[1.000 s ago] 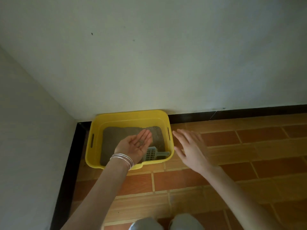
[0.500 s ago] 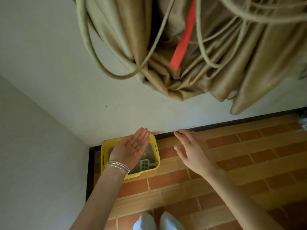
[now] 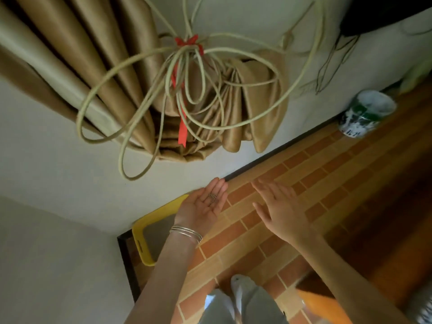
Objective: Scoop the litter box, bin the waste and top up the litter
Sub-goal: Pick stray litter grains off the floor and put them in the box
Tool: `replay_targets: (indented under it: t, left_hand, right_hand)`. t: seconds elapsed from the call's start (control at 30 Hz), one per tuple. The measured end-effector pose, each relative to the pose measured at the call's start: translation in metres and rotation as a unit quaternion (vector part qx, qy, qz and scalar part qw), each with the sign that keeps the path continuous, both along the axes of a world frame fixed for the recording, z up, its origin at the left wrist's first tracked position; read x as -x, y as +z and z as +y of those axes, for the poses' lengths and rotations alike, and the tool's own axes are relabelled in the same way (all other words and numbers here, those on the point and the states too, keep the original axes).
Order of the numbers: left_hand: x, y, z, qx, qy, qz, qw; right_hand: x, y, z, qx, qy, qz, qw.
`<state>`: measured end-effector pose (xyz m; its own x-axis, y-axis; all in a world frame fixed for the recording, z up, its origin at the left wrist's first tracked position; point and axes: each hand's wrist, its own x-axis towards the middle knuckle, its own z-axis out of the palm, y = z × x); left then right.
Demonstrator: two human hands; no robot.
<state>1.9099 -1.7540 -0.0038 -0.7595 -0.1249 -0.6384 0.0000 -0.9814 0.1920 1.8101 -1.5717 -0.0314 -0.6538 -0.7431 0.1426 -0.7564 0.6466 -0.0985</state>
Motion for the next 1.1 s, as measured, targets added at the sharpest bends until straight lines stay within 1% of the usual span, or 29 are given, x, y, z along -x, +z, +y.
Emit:
replay_targets:
  t: [0.17,0.27,0.5,0.63,0.83,1.1]
  left_hand:
    - [0.025,0.017,0.028,0.012,-0.064,0.009,0.998]
    - [0.045,0.02,0.044,0.011,-0.086,0.008,0.996]
    - [0.099,0.026,0.09,0.008,-0.139,0.002,0.99]
    - [0.143,0.033,0.124,0.009,-0.142,-0.008,0.99]
    - [0.225,0.046,0.189,0.031,-0.159,-0.005,0.987]
    - [0.324,0.063,0.266,0.027,-0.168,0.021,0.985]
  right_hand:
    - [0.001,0.012,0.043,-0.015,-0.066,-0.001,0.998]
    - [0.007,0.019,0.068,-0.016,-0.092,0.006,0.996]
    - [0.041,0.029,0.126,-0.015,-0.157,-0.026,0.987]
    - [0.078,0.036,0.161,-0.015,-0.177,-0.035,0.984]
    - [0.157,0.057,0.226,-0.012,-0.196,-0.029,0.98]
    - [0.254,0.082,0.305,0.016,-0.213,0.02,0.977]
